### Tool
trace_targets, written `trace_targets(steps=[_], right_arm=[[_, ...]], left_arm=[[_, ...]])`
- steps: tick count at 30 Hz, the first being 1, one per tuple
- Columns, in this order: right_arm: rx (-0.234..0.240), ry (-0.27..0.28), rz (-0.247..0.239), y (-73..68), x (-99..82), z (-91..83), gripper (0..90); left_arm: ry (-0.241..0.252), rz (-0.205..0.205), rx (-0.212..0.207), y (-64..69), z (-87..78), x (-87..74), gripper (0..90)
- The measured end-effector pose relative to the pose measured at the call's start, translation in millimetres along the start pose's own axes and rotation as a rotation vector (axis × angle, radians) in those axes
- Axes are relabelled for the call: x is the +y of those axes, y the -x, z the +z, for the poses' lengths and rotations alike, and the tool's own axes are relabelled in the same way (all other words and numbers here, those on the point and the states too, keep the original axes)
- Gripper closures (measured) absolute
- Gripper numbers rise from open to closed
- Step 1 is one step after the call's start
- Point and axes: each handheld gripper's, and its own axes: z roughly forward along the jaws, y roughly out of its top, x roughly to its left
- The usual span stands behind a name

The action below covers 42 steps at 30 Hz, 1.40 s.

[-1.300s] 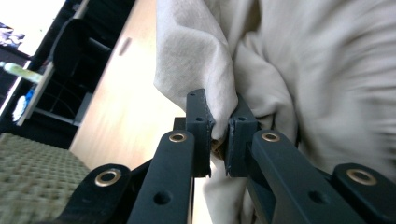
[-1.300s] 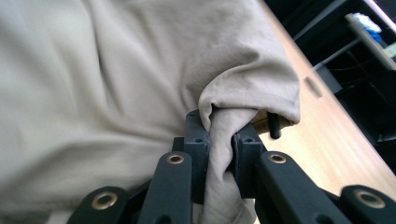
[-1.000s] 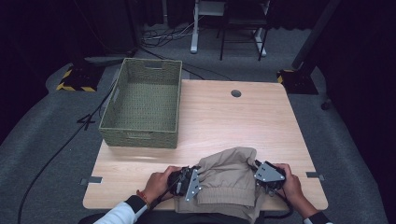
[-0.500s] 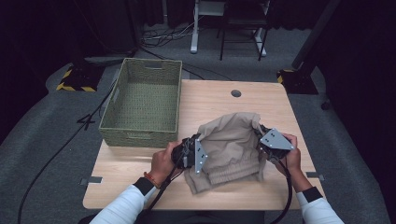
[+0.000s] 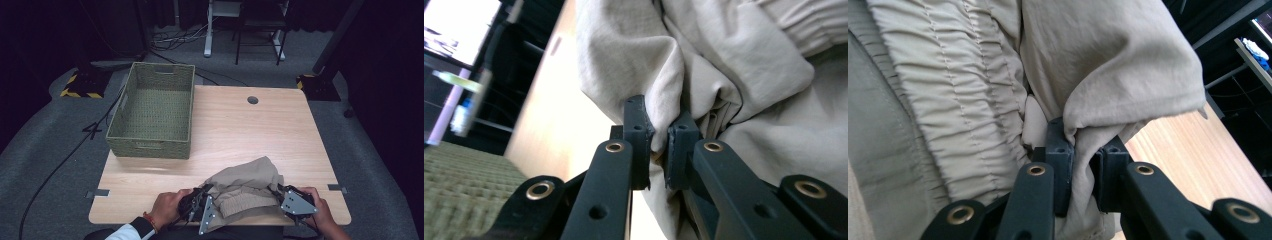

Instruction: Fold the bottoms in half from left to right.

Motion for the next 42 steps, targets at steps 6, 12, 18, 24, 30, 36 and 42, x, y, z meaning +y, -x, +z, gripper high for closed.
trace_targets(steps=[6,12,18,24,30,36,42], right_arm=[[0.007,0.005,0.044,-1.2,-6.3,4.3,81.2],[0.008,0.001,0.041,0.1,-5.9,5.5,81.2],[0.005,-0.008,0.030,1.3,-5.5,8.0,81.2],[0.007,-0.006,0.047,4.6,-6.3,6.0,79.6],[0.063,0.004,0.194,18.7,-7.1,1.6,69.5],[0.123,0.063,0.357,41.4,-7.6,-12.6,72.6],[0.173,0.012,0.313,32.2,-7.2,-1.2,78.5]], left_arm=[[0.047,-0.294,-0.182,-32.1,-13.6,-18.2,56.2],[0.196,-0.555,-0.327,-71.8,-35.1,-25.1,41.0],[0.200,-0.605,-0.494,-83.4,-9.4,20.7,23.2],[0.067,-0.533,-0.537,-57.2,17.0,38.1,32.6],[0.031,-0.428,-0.551,-39.2,15.6,42.9,62.6],[0.030,-0.431,-0.492,-41.1,11.4,40.2,57.6],[0.072,-0.608,-0.355,-78.5,-1.9,10.5,27.1]])
